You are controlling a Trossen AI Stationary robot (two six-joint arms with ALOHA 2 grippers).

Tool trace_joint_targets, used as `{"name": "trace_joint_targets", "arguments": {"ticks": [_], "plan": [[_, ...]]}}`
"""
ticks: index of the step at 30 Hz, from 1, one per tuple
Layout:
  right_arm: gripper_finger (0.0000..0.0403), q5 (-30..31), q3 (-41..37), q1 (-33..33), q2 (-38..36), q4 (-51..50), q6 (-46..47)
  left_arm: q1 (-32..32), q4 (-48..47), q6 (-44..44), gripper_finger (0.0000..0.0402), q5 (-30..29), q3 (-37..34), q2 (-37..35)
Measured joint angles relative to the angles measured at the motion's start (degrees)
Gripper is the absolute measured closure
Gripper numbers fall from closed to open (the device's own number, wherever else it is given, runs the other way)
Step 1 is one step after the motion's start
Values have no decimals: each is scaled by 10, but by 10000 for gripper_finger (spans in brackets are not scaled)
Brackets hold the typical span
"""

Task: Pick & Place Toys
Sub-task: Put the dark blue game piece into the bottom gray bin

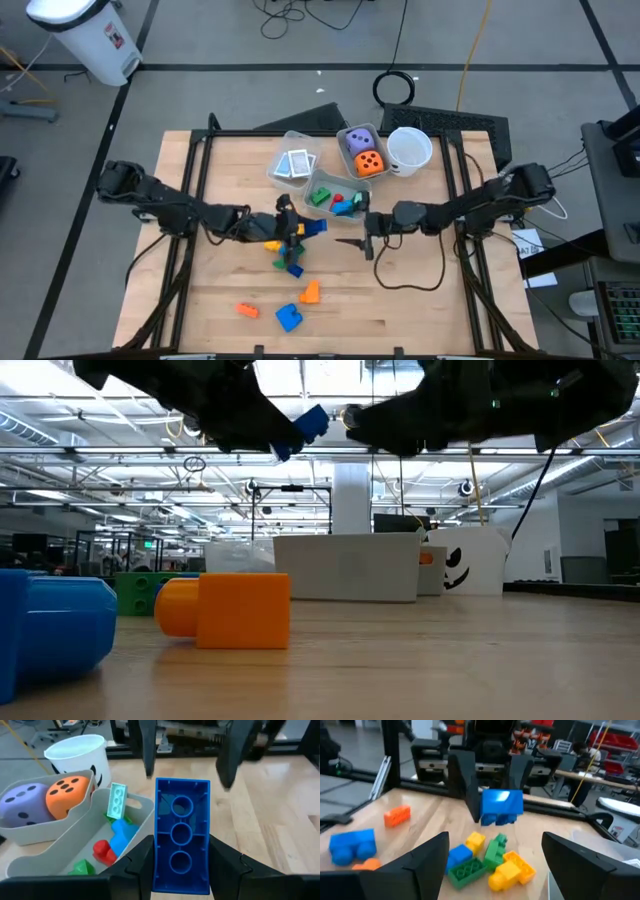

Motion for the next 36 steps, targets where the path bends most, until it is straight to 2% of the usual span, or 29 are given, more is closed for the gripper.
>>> {"name": "trace_joint_targets", "arguments": {"ticks": [11, 19, 22, 31, 36], "plan": [[110, 0, 61, -5, 133, 128, 20, -3, 2, -3, 261, 15, 0, 0], [120, 0, 95, -5, 161, 127, 47, -7, 3, -2, 261, 22, 0, 17], [143, 0, 93, -4, 162, 118, 50, -7, 7, -2, 261, 23, -1, 19], [246, -6, 94, -4, 161, 107, 49, -8, 21, 1, 259, 21, -1, 19], [301, -6, 94, -4, 160, 105, 49, -6, 26, -4, 213, 22, -1, 19]]}}
